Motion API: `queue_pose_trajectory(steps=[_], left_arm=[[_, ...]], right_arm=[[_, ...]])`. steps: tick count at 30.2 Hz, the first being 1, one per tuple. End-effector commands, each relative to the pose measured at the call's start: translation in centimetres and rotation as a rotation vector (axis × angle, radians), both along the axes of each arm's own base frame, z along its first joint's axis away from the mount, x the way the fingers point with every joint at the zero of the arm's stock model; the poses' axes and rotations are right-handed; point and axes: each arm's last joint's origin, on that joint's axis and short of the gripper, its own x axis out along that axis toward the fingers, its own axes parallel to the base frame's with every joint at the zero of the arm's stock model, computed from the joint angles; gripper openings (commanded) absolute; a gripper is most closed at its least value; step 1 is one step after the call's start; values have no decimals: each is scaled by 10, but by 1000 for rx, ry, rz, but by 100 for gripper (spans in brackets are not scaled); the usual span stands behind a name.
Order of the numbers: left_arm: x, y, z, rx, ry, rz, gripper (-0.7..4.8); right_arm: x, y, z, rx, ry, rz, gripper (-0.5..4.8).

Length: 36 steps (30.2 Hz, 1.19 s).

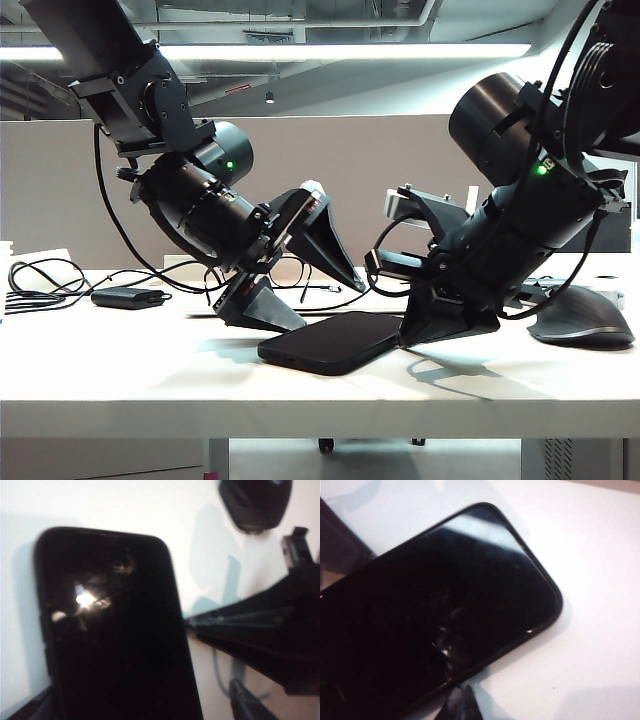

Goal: Pick up the black phone, pick up the charger plug, insert the charger plug into the phone's charging port, and finally place the connected phone back on the desk.

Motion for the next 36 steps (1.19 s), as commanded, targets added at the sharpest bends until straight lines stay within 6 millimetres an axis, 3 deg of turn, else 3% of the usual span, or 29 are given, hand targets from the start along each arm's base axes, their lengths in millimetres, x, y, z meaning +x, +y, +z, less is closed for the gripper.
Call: queue_pose_trajectory(steps=[1, 29, 30, 31, 33, 36], left_arm=[[-10, -1, -12, -2, 133, -33, 479], [-13, 1, -14, 5, 223, -3, 479], [-13, 1, -14, 6, 226, -3, 465], [-14, 1, -14, 7, 227, -3, 398], [-14, 0, -14, 7, 226, -5, 330], [-15, -2, -14, 11, 220, -14, 329]], right_arm=[[-5, -1, -10, -9, 70, 26, -6], [-6, 1, -9, 46, 91, 95, -6], [-6, 1, -9, 46, 91, 95, -6], [-6, 1, -9, 46, 91, 95, -6], [-6, 1, -9, 46, 90, 95, -6], [-6, 1, -9, 47, 89, 95, -6]])
